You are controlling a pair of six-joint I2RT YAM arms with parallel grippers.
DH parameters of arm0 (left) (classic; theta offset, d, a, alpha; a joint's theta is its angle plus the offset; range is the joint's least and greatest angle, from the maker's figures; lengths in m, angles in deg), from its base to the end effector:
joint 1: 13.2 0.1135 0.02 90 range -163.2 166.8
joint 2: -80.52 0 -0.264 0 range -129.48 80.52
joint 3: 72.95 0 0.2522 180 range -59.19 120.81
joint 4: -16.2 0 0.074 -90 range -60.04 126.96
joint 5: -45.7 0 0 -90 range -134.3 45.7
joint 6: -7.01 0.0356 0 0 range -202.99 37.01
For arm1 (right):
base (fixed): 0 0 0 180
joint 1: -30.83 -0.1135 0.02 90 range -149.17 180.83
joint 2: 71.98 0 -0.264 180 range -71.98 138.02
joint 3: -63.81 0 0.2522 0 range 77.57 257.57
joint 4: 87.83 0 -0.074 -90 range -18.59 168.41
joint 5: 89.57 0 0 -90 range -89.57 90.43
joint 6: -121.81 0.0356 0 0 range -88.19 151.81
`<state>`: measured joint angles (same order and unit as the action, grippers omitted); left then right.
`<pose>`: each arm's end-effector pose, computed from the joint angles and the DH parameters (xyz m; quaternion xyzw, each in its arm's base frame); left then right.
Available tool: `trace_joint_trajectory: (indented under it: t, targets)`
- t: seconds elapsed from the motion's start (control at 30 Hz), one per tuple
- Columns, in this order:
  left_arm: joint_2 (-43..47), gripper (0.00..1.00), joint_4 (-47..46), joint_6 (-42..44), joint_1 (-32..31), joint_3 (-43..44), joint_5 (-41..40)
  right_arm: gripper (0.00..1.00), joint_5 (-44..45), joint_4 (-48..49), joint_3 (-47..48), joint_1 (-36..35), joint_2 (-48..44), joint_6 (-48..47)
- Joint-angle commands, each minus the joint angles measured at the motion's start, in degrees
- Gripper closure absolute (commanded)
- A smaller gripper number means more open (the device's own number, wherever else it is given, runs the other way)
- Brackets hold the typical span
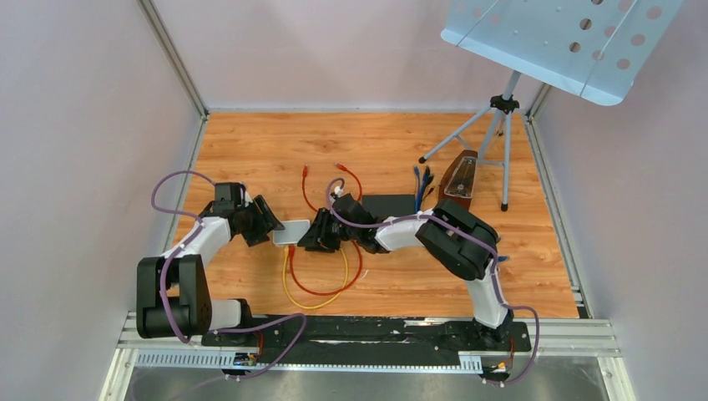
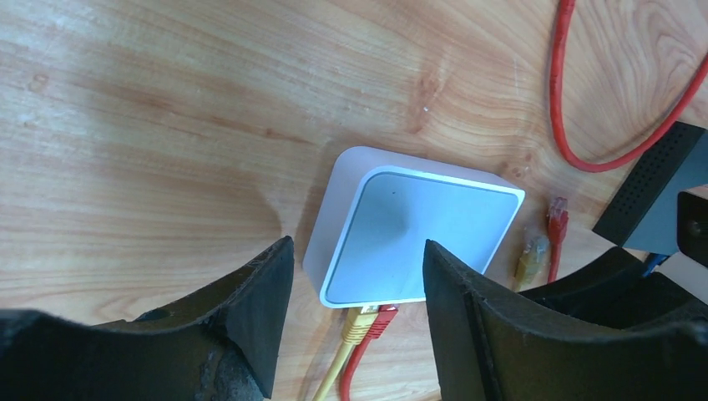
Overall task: Pull the plug from the switch port
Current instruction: Pull the connector from the switch port.
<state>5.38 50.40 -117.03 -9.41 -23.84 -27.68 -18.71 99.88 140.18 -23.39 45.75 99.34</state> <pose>0.2328 0.0052 0.1642 -0.2749 0.9167 -0.2012 0.2089 0.2371 0.3490 0.1209 0.0228 0.8725 0.4781 0.0986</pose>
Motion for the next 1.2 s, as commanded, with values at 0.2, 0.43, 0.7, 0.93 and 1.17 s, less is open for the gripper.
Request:
trace_joint_trajectory:
  t: [0.2, 0.43, 0.7, 0.93, 1.17]
  targets:
    - [-1.20, 0.39, -3.31, -0.79, 0.25, -0.52, 3.49, 0.65, 5.98, 4.85, 1.87, -1.58, 3.89, 3.99]
    - [-3.43, 0.43, -2.90, -0.80, 0.25, -0.38, 5.56, 0.64, 11.35, 1.37, 3.95, -2.65, 5.14, 3.69]
    - [-3.40, 0.49, -3.97, -1.72, 0.25, -2.09, 6.37, 0.66, 7.97, 1.85, 4.70, -0.82, 5.86, 1.12]
    - [-3.41, 0.50, -3.97, -1.80, 0.25, -2.47, 6.52, 0.67, 7.21, 6.96, 2.34, -0.85, 7.35, 5.87]
    - [-3.46, 0.51, -3.97, -1.50, 0.25, -2.50, 6.52, 0.71, 6.04, 9.29, 0.79, -0.22, 9.56, 10.21]
